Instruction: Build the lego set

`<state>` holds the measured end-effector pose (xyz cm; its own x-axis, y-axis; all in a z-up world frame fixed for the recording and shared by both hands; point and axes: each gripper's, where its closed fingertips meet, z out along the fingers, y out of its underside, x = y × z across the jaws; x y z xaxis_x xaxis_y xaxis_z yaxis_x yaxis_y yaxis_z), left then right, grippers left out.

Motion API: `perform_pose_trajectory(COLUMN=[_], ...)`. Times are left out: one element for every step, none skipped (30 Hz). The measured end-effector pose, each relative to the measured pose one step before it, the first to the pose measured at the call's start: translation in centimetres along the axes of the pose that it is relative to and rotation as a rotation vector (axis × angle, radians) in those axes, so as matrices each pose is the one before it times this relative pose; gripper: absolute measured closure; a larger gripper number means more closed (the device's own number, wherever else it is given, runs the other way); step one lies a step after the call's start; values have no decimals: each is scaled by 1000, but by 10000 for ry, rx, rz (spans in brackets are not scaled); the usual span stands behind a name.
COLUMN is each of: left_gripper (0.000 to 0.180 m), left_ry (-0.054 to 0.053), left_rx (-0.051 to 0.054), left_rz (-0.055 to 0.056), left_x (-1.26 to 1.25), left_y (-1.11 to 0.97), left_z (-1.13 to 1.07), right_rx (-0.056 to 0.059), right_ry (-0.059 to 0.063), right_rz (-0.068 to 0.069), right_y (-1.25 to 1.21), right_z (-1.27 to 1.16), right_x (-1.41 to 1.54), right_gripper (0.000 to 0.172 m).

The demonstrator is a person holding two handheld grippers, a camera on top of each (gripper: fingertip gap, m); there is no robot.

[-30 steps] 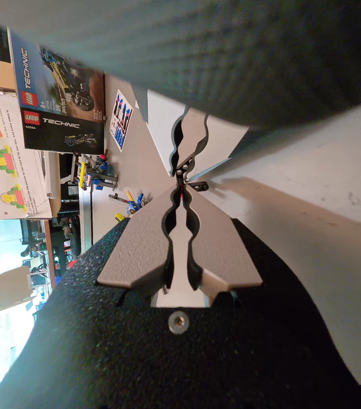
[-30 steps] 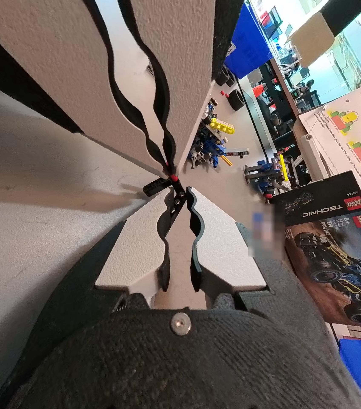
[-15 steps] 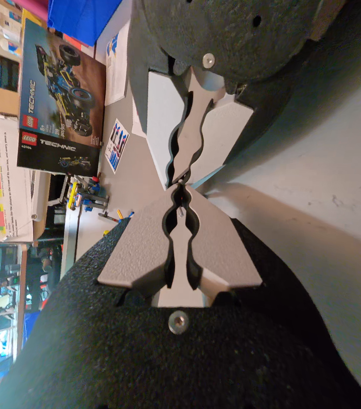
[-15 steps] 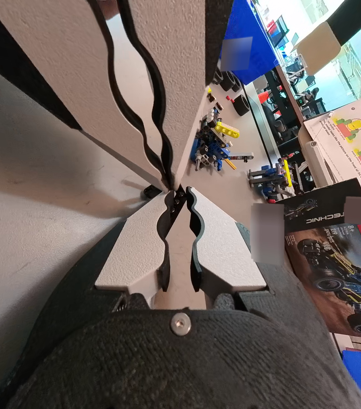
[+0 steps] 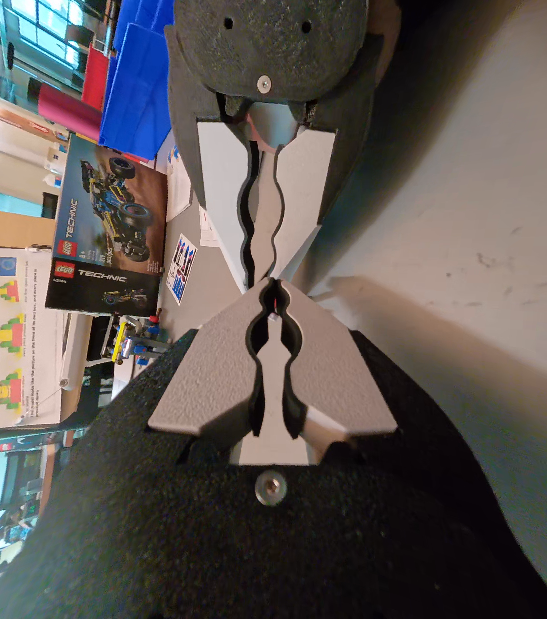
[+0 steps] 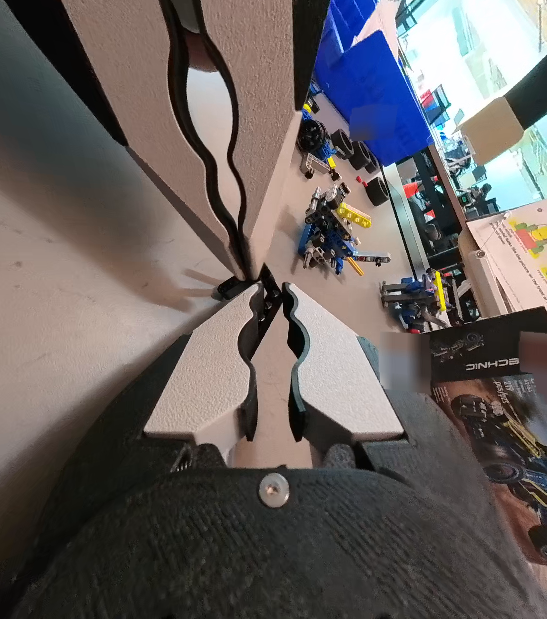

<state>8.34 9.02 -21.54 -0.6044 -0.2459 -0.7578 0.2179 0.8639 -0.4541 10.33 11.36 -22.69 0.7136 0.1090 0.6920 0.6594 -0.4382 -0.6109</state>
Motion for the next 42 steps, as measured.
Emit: perform_pose_trajectory(left_gripper=[180, 180, 180, 180, 180, 180, 180, 180, 180, 180, 180, 180, 180, 180, 180, 180, 180, 180, 178, 176, 173, 170, 167, 164, 162, 159, 158, 158, 154, 152, 152, 151, 149, 153, 154, 160, 165, 170, 175, 175, 176, 176], left_ry=[-85, -93, -44, 7, -13, 2, 17, -29, -52, -38, -28, -16, 84, 243, 222, 107, 161, 249, 289, 265, 84, -100, -176, -292, -315, -164, -184, -219, -245, -367, -343, -218, -37, 52, 5, -49, -88, -70, -33, -31, -41, -14], left_rx=[-2, 21, 40, 44, 40, 55, 120, 191, 216, 261, 289, 143, -34, -133, -291, -400, -298, -178, -275, -462, -439, -214, -68, -105, -133, -86, -88, -70, -2, -57, -215, -278, -46, 108, 0, -41, -68, -32, -29, -47, -50, -37], left_rz=[106, 74, 0, -29, -28, -98, -257, -460, -675, -803, -791, -697, -563, -449, -380, -209, 31, 32, -178, -304, -267, -229, -375, -673, -842, -820, -780, -580, -300, -115, 67, 107, -10, -80, -8, 86, 94, 32, -12, 7, 38, 44], left_x=[-73, -86, -46, 36, 13, 39, 9, -107, -201, -234, -251, -230, -55, 242, 343, 375, 679, 994, 1042, 917, 549, 250, 104, -78, -103, 196, 226, 180, 110, -139, -187, -92, 79, 120, 10, -75, -153, -181, -208, -269, -314, -314], left_y=[14, -14, -39, -10, 8, -34, -188, -284, -271, -250, -225, 17, 271, 377, 508, 543, 264, -20, 134, 483, 512, 167, -107, -116, -87, -111, -26, 60, 60, 174, 424, 528, 172, -178, -71, -37, 36, 31, 56, 108, 115, 119], left_z=[24, -8, -16, -31, -34, -63, -84, -134, -157, -188, -221, -238, -246, -278, -328, -402, -479, -444, -240, -22, 60, 40, 34, 66, 93, 54, 24, 44, 80, 144, 253, 316, 228, 162, 180, 106, 79, 32, -16, -46, -49, -53], right_rx=[39, 48, 51, 22, -10, -43, -10, 2, -3, -18, -13, 3, 29, 12, -10, 17, 3, -44, -1, 50, 30, 21, 45, 51, 33, 26, -9, -21, -3, -9, -29, -42, -10, 36, -2, -26, -9, -12, -26, -25, -24, -1], right_ry=[-40, -57, -20, -19, 9, 61, 43, 29, 38, 28, 20, -16, -50, -7, 81, 79, 87, 106, 31, -34, 37, 59, 13, -9, -19, -18, 3, -35, -93, -98, -64, -14, -38, -74, -33, 2, -18, 4, 3, -6, -15, -21], right_rz=[-21, -53, -51, -1, 22, 6, -24, -41, -31, -20, -4, 13, 15, -13, -37, -73, -91, -59, -32, -20, -2, 36, 52, 31, -23, -35, -39, -42, -50, -64, -66, -29, 1, 37, 3, 15, 0, -16, -23, -24, -14, -8], right_y=[-23, -33, -30, -7, 7, 66, -3, 2, -7, 17, 30, 30, 37, 114, 184, 129, 81, 75, -64, -150, -109, -86, -99, -95, -76, -66, -27, -18, -24, -11, 17, 31, -7, -40, 24, 37, 14, 13, 33, 43, 44, -1], right_z=[-4, -2, -18, -20, 7, 39, 13, -9, -11, -12, -35, -52, -41, -51, -36, -48, -37, -3, 11, 15, 13, 7, -2, -11, -19, -10, 5, 28, 16, 30, 16, 8, -14, -15, -14, 0, 6, -5, -1, -7, -8, -12], right_x=[-31, -76, -28, -10, 27, 82, 31, -4, 18, 17, 13, -4, -6, 79, 212, 147, 98, 91, -20, -106, 37, 90, 32, -6, -54, -78, -50, -106, -190, -215, -152, -43, -73, -127, -52, 16, -31, -11, -27, -35, -39, -31], right_gripper=[163, 163, 163, 163, 163, 163, 163, 163, 163, 163, 162, 162, 162, 161, 159, 158, 157, 156, 154, 152, 151, 149, 147, 146, 145, 145, 145, 145, 145, 147, 149, 149, 150, 151, 152, 152, 152, 153, 153, 154, 155, 155])
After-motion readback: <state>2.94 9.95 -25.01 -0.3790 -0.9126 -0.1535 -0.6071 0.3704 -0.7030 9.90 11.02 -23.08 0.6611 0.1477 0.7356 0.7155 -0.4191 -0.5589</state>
